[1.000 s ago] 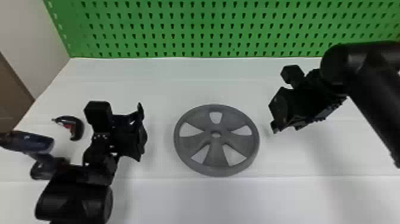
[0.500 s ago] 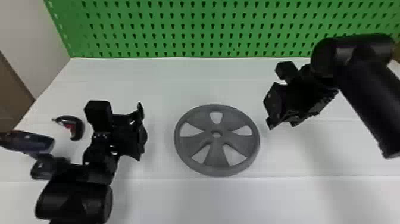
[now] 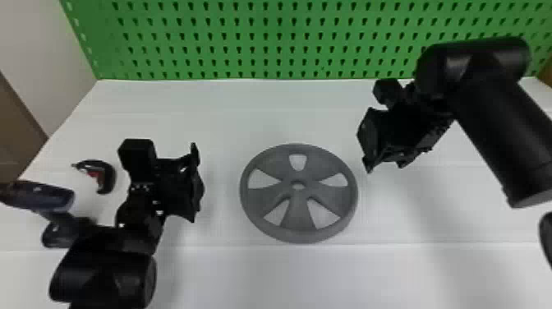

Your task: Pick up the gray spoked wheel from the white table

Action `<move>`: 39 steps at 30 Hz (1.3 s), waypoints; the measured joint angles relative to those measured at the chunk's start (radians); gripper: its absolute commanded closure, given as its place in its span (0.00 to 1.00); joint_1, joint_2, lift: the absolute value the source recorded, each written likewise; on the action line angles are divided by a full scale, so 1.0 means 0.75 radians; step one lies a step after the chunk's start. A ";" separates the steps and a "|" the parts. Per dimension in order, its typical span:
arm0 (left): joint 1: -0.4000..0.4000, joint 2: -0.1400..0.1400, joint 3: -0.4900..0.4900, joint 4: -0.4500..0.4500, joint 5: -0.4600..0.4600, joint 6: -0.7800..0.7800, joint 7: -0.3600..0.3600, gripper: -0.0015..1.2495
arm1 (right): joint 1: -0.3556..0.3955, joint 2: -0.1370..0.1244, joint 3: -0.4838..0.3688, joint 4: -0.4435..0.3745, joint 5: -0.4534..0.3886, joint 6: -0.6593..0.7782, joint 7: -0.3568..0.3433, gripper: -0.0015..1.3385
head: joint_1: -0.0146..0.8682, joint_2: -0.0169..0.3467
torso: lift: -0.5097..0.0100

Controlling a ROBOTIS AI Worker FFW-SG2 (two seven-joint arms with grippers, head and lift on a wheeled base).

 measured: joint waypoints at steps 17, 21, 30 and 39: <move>0.000 0.000 -0.003 0.001 -0.003 0.017 0.000 0.14 | -0.059 0.084 -0.012 0.186 -0.332 -0.170 -0.516 0.35 | 0.89 0.17 | 0.79; 0.000 0.000 -0.004 0.002 -0.003 0.017 0.000 0.14 | -0.062 0.098 0.006 0.203 -0.431 -0.187 -0.563 0.35 | 0.89 0.17 | 0.79; 0.002 0.000 0.000 0.002 -0.001 0.018 0.002 0.14 | -0.071 0.137 0.064 0.222 -0.566 -0.197 -0.637 0.35 | 0.89 0.17 | 0.79; 0.007 0.000 0.006 0.002 0.003 0.017 0.002 0.14 | -0.054 0.165 0.038 0.193 -0.667 -0.234 -0.802 0.35 | 0.89 0.17 | 0.79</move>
